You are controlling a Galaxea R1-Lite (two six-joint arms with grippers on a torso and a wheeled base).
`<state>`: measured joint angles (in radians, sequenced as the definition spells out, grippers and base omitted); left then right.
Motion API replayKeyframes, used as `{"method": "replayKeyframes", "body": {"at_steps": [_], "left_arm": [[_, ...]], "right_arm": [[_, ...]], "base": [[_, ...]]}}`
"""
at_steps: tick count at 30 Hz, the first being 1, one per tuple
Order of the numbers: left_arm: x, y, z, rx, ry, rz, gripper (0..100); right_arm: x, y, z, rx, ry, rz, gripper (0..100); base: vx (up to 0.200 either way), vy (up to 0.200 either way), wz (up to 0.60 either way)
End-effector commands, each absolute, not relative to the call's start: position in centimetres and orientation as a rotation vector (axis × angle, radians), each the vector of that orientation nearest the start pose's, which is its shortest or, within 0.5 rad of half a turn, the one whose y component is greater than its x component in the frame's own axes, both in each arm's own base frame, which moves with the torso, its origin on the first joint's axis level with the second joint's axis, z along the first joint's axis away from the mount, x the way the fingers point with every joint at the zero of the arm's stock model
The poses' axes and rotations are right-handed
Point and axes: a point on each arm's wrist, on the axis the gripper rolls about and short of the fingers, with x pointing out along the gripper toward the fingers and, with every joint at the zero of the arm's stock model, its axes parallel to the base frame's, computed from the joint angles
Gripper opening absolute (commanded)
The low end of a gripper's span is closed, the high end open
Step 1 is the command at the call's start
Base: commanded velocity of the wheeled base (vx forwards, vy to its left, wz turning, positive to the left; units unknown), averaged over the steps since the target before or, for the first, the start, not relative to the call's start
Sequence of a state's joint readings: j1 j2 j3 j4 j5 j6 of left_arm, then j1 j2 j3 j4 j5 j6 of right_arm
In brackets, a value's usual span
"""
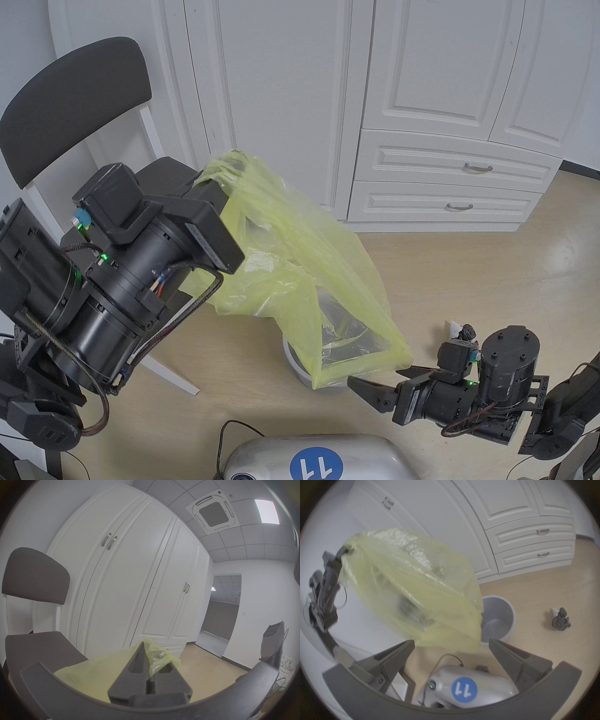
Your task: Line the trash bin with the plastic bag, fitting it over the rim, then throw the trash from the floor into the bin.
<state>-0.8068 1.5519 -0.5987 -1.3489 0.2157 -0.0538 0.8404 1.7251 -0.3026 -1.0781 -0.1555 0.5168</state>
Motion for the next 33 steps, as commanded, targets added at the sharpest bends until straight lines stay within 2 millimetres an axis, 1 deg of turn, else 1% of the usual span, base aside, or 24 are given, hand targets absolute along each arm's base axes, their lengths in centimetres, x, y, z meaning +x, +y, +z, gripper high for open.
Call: {"method": "replayKeyframes", "body": {"at_steps": [1,6,7,11,14,18,23,27,33], "left_arm": [[17.7,-17.7,24.4,-0.259,-0.35,-0.575,0],[17.7,-17.6,25.0,-0.273,-0.369,-0.565,0],[17.7,-17.6,25.0,-0.273,-0.371,-0.563,0],[18.0,-17.4,25.4,-0.283,-0.383,-0.526,0],[18.4,-17.4,26.1,-0.304,-0.404,-0.487,0],[18.6,-17.6,26.4,-0.312,-0.408,-0.472,0],[18.4,-17.9,26.2,-0.314,-0.402,-0.48,0],[18.0,-18.2,25.9,-0.311,-0.39,-0.499,0],[17.6,-18.6,25.7,-0.311,-0.38,-0.52,0]], "right_arm": [[17.5,19.4,8.5,0.472,0.454,0.54,100],[18.3,19.1,8.7,0.577,0.393,0.524,100],[18.3,19.0,9.1,0.613,0.362,0.526,100],[18.2,18.9,9.1,0.64,0.332,0.536,100],[18.5,19.0,8.7,0.653,0.316,0.53,100],[18.8,19.2,7.5,0.656,0.345,0.494,100],[19.1,19.5,7.3,0.687,0.352,0.49,100],[19.3,19.7,7.9,0.743,0.337,0.493,100],[19.4,19.8,8.8,0.765,0.307,0.509,100]], "base": [[0.0,0.0,0.0],[0.0,0.0,0.0],[0.0,0.0,0.0],[0.0,0.0,0.0],[0.0,0.0,0.0],[0.0,0.0,0.0],[0.0,0.0,0.0],[0.0,0.0,0.0],[0.0,0.0,0.0]]}}
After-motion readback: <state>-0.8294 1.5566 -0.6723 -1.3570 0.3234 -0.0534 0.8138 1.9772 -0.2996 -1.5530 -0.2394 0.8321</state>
